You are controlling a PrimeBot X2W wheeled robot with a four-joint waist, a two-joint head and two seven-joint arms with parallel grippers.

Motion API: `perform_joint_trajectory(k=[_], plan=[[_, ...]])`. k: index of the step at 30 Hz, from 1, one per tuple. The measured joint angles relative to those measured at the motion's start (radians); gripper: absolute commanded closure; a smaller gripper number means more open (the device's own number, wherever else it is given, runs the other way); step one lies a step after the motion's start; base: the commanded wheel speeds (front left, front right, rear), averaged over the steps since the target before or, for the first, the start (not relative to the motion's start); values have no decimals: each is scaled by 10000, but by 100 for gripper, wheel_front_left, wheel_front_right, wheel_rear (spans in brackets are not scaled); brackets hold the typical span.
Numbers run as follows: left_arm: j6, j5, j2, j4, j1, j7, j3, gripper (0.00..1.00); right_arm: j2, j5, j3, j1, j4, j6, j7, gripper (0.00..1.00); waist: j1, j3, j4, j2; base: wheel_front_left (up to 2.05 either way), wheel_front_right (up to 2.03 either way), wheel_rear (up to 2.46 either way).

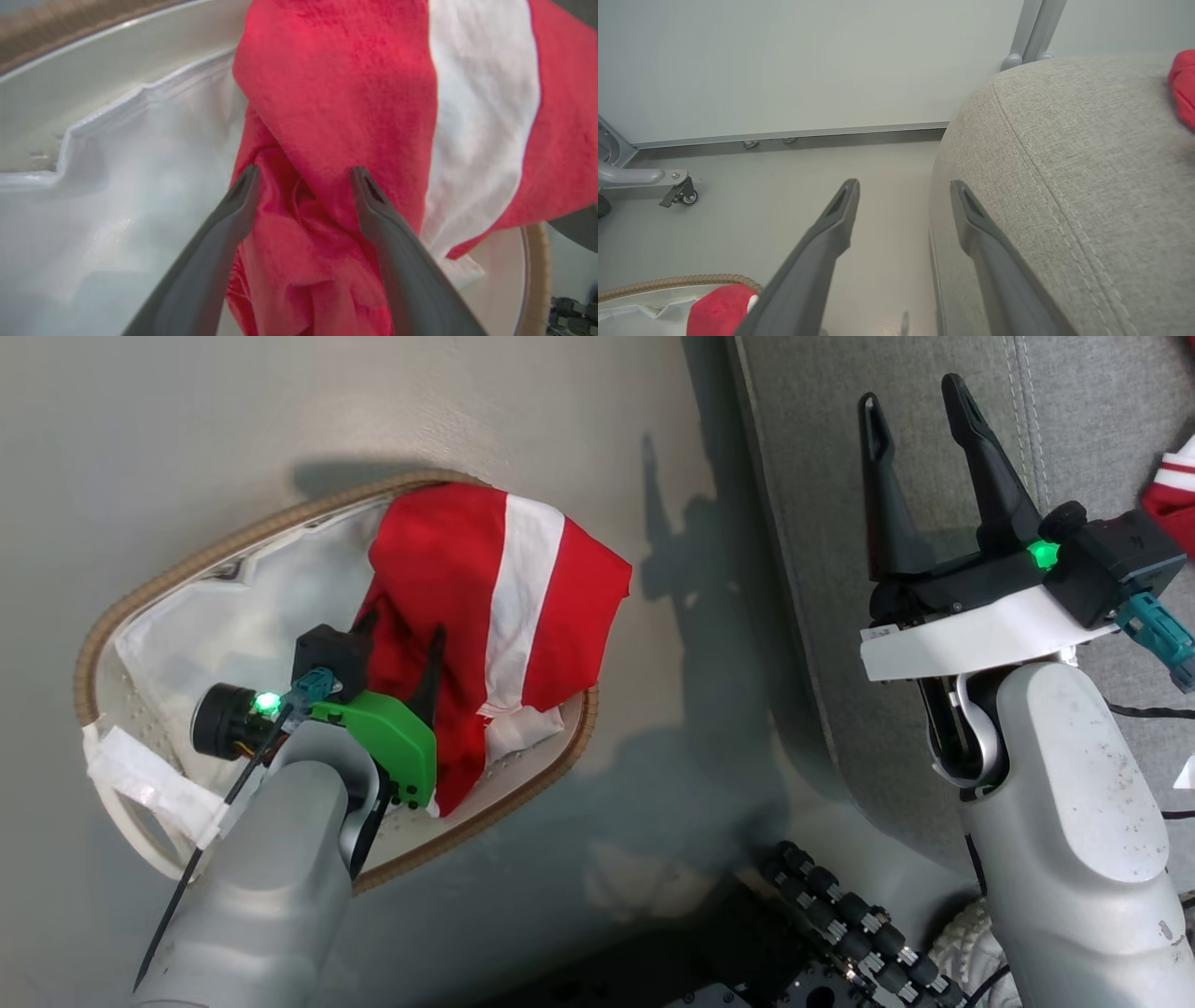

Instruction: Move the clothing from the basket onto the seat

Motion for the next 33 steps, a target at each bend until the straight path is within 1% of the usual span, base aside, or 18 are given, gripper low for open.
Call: perform_joint_trajectory(k=[6, 13, 17, 18, 19, 20, 26, 33], plan=[[0, -554, -88, 1160, -546, 163, -848, 0, 0, 23, -59, 58, -38, 0, 0, 0, -1, 208, -80, 0, 0, 0, 0], [0, -1218, -282, 1628, -745, 447, -1829, 0, 2, -113, -111, 47, -36, 0, 0, 0, -1, 173, 22, 0, 0, 0, 0], [0, -1580, -276, 1739, -773, 704, -2378, 0, 2, -117, -105, 18, -13, 0, 0, 0, -1, 116, 38, 0, 0, 0, 0], [0, -1701, -267, 1755, -784, 719, -2483, 30, 2, -117, -94, 12, -13, 0, 0, 0, -1, 93, 38, 0, 0, 0, 0], [0, -1802, -253, 1755, -791, 771, -2600, 87, 4, -119, -88, 11, -12, 0, 0, 0, -1, 68, 40, 0, 0, 0, 0], [0, -1870, -244, 1755, -791, 830, -2721, 100, 4, -132, -90, 11, 4, 0, 0, 0, -1, 44, 43, 0, 0, 0, 0], [0, -2518, -115, 1662, -782, 907, -3421, 100, 6, -215, -113, 20, 182, 0, 0, 0, -1, -292, 107, 0, 0, 0, 0], [0, -3218, -146, 1511, -316, 531, -4057, 100, 8, -395, -82, 197, 370, 0, 0, 0, -2, -1084, 209, 0, 0, 0, 0]])
